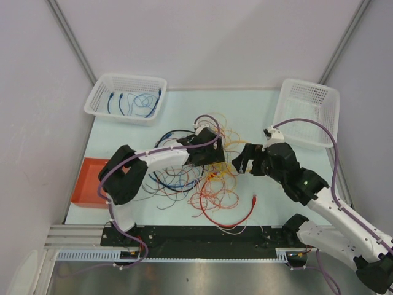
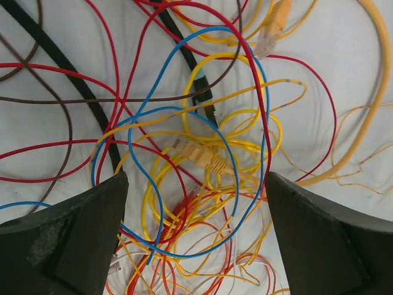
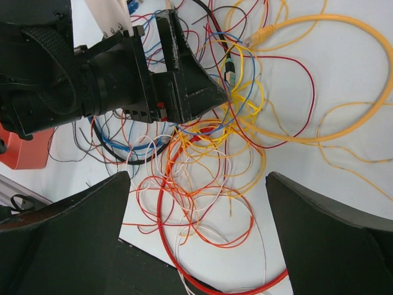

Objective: Untangle the cables

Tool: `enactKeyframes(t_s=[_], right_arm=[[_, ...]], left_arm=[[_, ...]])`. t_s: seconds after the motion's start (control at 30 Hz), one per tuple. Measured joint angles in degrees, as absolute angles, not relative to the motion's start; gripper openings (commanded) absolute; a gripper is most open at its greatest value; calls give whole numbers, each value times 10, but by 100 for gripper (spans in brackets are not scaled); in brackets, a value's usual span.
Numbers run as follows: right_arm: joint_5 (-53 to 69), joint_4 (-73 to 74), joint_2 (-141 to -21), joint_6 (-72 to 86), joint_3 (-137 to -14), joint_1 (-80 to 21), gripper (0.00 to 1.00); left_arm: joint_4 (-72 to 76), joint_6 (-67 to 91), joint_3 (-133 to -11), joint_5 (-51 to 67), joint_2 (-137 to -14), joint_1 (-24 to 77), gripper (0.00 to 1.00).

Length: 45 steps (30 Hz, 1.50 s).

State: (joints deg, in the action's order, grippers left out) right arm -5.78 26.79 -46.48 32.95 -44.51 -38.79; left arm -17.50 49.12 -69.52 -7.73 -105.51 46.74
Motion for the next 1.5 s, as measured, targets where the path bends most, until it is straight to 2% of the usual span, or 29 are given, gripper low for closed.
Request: enactKeyframes(t_s=[0.03,0.13,0.17,0.23,0.27,0.33,0.37,0.4,0.73,0.93,1.13,1.4,1.5], right_arm=[[-58,268,-465,329,-444,-388,98],[-58,268,-465,328,-439,-388,98],[-58,269,-465,328,-438,-387,98],[-58,269,-464,328,-437,-387,99],[-58,269,-464,328,-436,-386,99],[-58,270,-462,328,-435,-386,98],[-58,271,-460,328,-435,-386,98],[-58,272,-458,328,-435,-386,98],[-57,273,-433,329,-434,-384,98],[-53,258,-386,330,-434,-384,97],[-45,234,-350,330,-437,-384,97],[-24,182,-340,332,-472,-384,98],[-21,155,-343,332,-487,-384,95]], left_arm=[[-177,491,-695,-81,-1055,468,89],[-183,492,-691,-88,-1055,467,71],[-185,492,-690,-88,-1056,468,62],[-185,492,-687,-87,-1059,468,51],[-185,493,-684,-86,-1061,468,40],[-180,493,-674,-81,-1065,467,24],[-179,491,-669,-77,-1068,467,6],[-177,490,-663,-72,-1071,467,0],[-173,459,-643,-60,-1034,467,0],[-185,401,-667,-68,-862,463,0],[-171,349,-749,-53,-726,444,0],[-201,290,-789,18,-698,431,0],[-221,278,-787,37,-697,431,0]])
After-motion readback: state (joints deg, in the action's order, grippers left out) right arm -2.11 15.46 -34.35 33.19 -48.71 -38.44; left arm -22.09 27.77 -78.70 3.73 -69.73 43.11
